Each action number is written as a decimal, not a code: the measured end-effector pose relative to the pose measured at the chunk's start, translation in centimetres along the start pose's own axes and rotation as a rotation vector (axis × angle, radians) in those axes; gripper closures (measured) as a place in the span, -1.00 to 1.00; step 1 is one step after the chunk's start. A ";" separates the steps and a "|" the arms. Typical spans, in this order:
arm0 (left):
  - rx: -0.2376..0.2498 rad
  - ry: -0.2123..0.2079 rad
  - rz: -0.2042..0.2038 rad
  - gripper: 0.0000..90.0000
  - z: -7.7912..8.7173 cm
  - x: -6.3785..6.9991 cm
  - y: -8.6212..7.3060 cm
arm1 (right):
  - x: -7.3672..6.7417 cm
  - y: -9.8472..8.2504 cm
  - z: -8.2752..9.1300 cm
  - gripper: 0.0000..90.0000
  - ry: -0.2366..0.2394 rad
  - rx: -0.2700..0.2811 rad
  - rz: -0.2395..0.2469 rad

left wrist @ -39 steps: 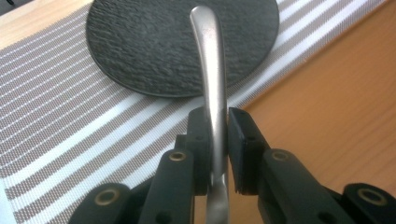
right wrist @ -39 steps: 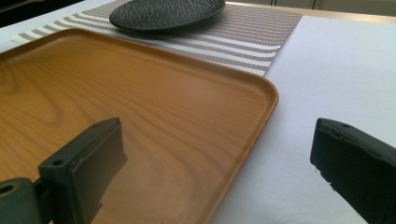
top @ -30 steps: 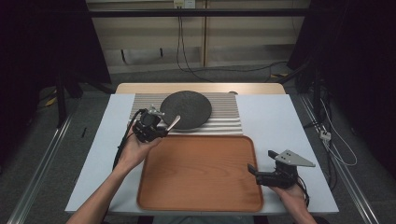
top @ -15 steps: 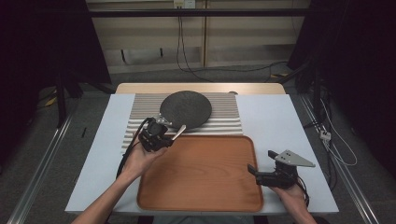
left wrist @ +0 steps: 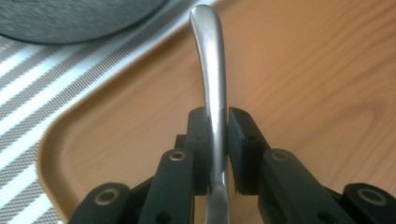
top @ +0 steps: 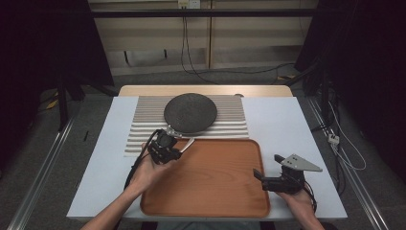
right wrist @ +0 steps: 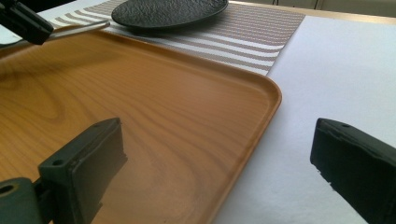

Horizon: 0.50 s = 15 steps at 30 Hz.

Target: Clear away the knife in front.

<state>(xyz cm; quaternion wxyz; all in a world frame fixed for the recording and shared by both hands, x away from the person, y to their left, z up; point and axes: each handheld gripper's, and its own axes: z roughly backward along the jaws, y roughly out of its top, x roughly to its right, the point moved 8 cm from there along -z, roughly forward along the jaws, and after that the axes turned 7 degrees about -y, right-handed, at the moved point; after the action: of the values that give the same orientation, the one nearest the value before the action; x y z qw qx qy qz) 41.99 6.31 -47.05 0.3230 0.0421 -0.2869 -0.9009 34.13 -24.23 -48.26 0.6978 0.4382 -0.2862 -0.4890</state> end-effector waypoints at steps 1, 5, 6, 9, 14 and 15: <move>-0.008 -0.007 -0.003 0.78 -0.2 0.2 -0.2 | 0.0 0.0 0.0 -0.94 0.001 0.000 0.001; -0.023 -0.012 -0.007 0.78 -0.6 0.4 -0.6 | 0.0 0.0 0.1 -0.94 -0.001 0.000 0.001; -0.026 -0.011 -0.002 0.78 -0.7 0.5 -0.7 | 0.0 0.0 0.1 -0.94 -0.003 0.001 0.000; -0.034 -0.015 0.007 0.78 -1.0 0.7 -1.0 | 0.1 0.0 0.1 -0.94 -0.005 0.003 -0.003; -0.054 -0.022 0.003 0.78 -1.8 1.1 -1.5 | -0.1 0.0 0.0 -0.94 0.002 -0.001 0.001; -0.058 -0.009 -0.005 0.78 -2.0 1.1 -1.5 | -0.1 0.0 0.0 -0.94 0.003 -0.001 0.003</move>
<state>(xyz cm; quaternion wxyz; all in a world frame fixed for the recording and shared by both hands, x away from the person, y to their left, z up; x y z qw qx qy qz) 40.77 5.61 -49.42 0.3205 0.0294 -0.2621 -0.9098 34.10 -24.14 -48.26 0.6992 0.4381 -0.2858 -0.4874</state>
